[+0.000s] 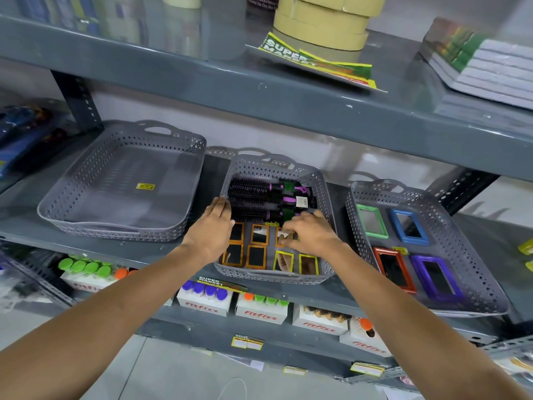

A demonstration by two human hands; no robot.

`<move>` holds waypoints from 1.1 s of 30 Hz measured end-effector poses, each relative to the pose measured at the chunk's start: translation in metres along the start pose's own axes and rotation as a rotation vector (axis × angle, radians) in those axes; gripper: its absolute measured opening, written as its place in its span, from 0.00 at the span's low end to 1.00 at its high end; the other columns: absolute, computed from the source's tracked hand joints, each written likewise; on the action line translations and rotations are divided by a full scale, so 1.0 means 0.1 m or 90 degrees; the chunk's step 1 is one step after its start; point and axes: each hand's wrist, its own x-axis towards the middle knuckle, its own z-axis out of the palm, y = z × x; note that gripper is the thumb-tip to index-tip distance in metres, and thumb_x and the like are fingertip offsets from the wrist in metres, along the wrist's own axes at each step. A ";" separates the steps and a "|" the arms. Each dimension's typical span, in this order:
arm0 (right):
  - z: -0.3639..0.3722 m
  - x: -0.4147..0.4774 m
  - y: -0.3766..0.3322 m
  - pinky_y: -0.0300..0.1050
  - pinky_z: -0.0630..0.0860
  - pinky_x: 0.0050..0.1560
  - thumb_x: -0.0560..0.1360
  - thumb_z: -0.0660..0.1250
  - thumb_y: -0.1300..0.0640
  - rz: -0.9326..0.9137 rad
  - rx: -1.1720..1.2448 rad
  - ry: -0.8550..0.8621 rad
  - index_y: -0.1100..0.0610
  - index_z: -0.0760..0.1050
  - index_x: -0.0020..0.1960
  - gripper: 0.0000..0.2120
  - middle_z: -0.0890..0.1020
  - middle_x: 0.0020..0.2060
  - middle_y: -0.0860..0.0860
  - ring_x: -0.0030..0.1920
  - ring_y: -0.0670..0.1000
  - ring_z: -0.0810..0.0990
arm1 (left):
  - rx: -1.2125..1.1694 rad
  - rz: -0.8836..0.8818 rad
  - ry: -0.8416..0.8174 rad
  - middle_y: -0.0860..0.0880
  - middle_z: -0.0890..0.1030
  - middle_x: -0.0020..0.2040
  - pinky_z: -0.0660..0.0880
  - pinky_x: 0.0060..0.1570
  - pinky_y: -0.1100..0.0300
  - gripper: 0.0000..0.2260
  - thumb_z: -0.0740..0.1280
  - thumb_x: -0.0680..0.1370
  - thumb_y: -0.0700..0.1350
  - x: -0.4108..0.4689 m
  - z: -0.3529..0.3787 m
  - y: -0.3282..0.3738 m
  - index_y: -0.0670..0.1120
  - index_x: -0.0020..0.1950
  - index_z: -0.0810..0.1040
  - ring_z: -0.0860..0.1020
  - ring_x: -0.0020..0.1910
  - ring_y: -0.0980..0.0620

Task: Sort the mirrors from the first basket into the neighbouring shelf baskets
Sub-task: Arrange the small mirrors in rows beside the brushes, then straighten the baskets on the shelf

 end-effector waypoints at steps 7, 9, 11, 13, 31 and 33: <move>0.02 -0.20 -0.07 0.49 0.62 0.51 0.66 0.68 0.34 -0.083 0.018 -0.043 0.45 0.78 0.44 0.16 0.76 0.37 0.42 0.45 0.47 0.71 | 0.037 0.010 -0.020 0.38 0.59 0.75 0.48 0.75 0.51 0.22 0.48 0.82 0.43 0.02 0.02 -0.01 0.34 0.74 0.51 0.53 0.75 0.42; 0.06 -0.22 -0.09 0.49 0.63 0.51 0.67 0.69 0.37 -0.084 0.028 -0.045 0.44 0.79 0.44 0.13 0.75 0.36 0.41 0.45 0.47 0.70 | 0.032 0.010 -0.021 0.38 0.59 0.75 0.47 0.75 0.51 0.22 0.49 0.82 0.42 0.02 0.02 -0.01 0.35 0.74 0.52 0.53 0.75 0.42; 0.08 -0.22 -0.09 0.50 0.64 0.52 0.68 0.70 0.39 -0.078 0.042 -0.041 0.44 0.79 0.45 0.11 0.76 0.36 0.41 0.45 0.46 0.69 | 0.026 0.009 -0.029 0.38 0.59 0.75 0.47 0.75 0.51 0.21 0.49 0.82 0.42 0.02 0.01 0.00 0.35 0.74 0.52 0.52 0.75 0.42; 0.06 -0.23 -0.07 0.50 0.65 0.53 0.68 0.70 0.39 -0.082 0.055 -0.049 0.44 0.79 0.46 0.12 0.77 0.38 0.41 0.45 0.46 0.70 | 0.020 0.014 -0.037 0.37 0.58 0.75 0.47 0.76 0.50 0.21 0.48 0.82 0.42 0.02 0.02 -0.01 0.35 0.74 0.52 0.52 0.75 0.41; 0.47 -0.54 0.12 0.36 0.64 0.59 0.78 0.61 0.65 0.461 0.674 0.350 0.52 0.66 0.72 0.24 0.74 0.68 0.52 0.62 0.47 0.75 | -0.659 -0.314 0.022 0.39 0.73 0.67 0.64 0.66 0.53 0.18 0.55 0.81 0.42 0.00 0.05 -0.15 0.42 0.71 0.66 0.71 0.65 0.41; 0.46 -0.55 0.09 0.36 0.65 0.59 0.78 0.61 0.65 0.468 0.676 0.359 0.52 0.66 0.72 0.23 0.75 0.68 0.51 0.63 0.50 0.75 | -0.667 -0.317 0.020 0.39 0.73 0.67 0.65 0.66 0.52 0.18 0.54 0.82 0.42 0.01 0.05 -0.15 0.43 0.71 0.65 0.72 0.64 0.41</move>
